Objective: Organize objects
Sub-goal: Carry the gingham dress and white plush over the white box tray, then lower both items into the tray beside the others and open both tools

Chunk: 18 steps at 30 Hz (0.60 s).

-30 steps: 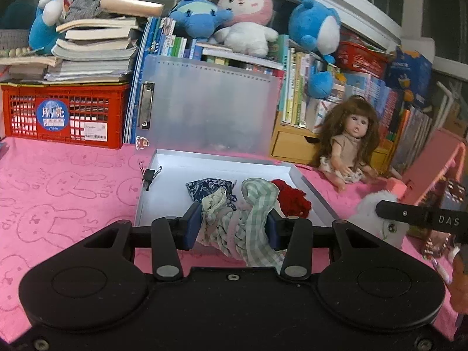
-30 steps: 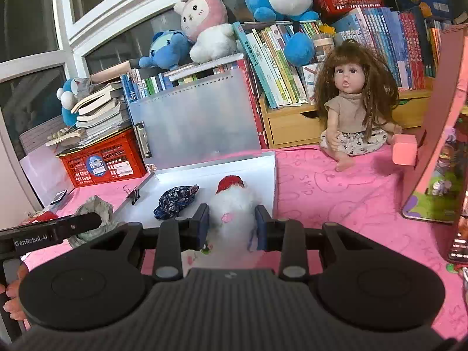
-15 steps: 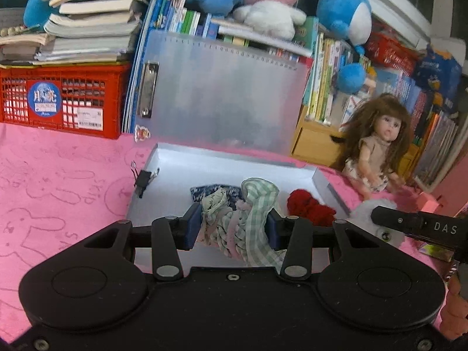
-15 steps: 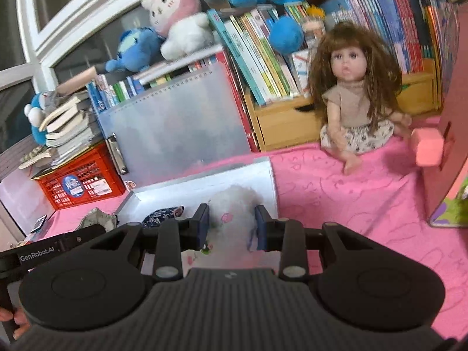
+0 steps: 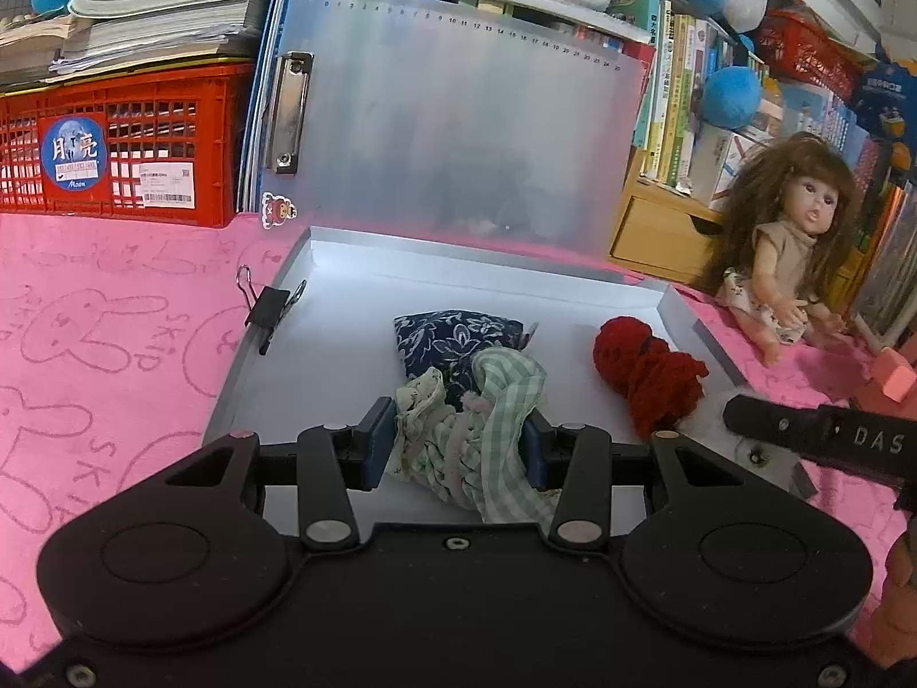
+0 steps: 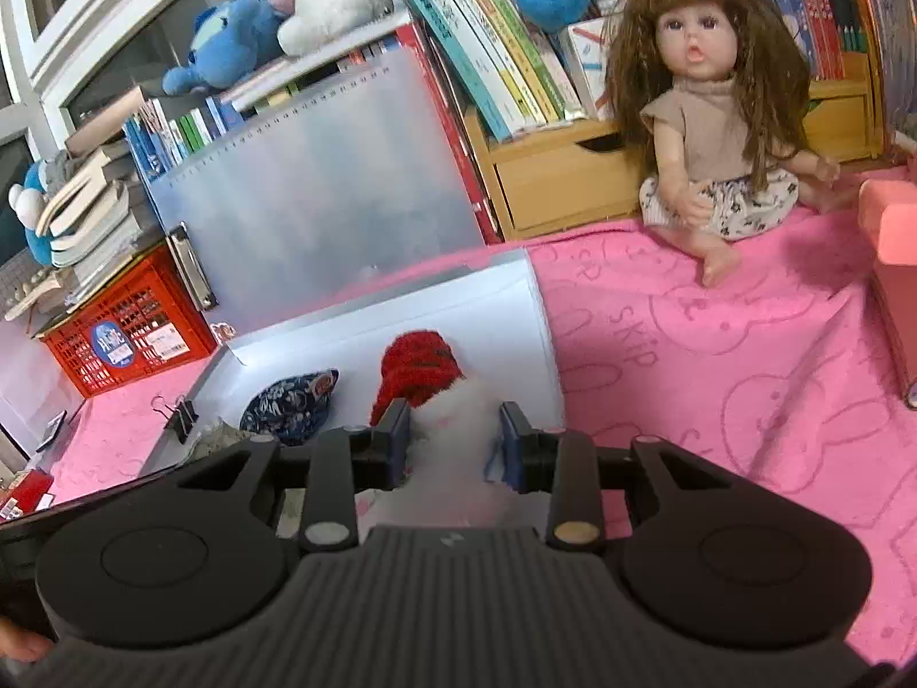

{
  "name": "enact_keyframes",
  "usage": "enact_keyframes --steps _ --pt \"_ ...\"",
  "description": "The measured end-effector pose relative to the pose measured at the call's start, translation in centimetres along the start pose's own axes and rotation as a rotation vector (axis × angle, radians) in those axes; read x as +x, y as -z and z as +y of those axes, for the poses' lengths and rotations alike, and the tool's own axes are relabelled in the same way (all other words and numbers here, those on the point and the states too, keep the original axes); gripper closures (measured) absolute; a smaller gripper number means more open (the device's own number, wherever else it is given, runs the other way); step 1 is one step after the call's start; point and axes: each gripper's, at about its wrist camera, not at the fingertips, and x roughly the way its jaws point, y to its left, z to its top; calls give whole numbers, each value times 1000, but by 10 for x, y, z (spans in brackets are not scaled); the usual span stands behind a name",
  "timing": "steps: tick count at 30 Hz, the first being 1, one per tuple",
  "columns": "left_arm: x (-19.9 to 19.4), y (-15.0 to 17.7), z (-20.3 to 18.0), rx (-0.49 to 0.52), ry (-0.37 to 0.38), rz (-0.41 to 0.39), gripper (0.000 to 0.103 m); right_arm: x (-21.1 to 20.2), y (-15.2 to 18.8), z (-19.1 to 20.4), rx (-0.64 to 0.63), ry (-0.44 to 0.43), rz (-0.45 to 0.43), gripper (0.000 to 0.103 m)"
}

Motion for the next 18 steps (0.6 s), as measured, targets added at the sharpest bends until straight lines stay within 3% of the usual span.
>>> enact_keyframes --steps 18 --pt "22 -9 -8 -3 -27 -2 61 24 -5 -2 10 4 20 65"
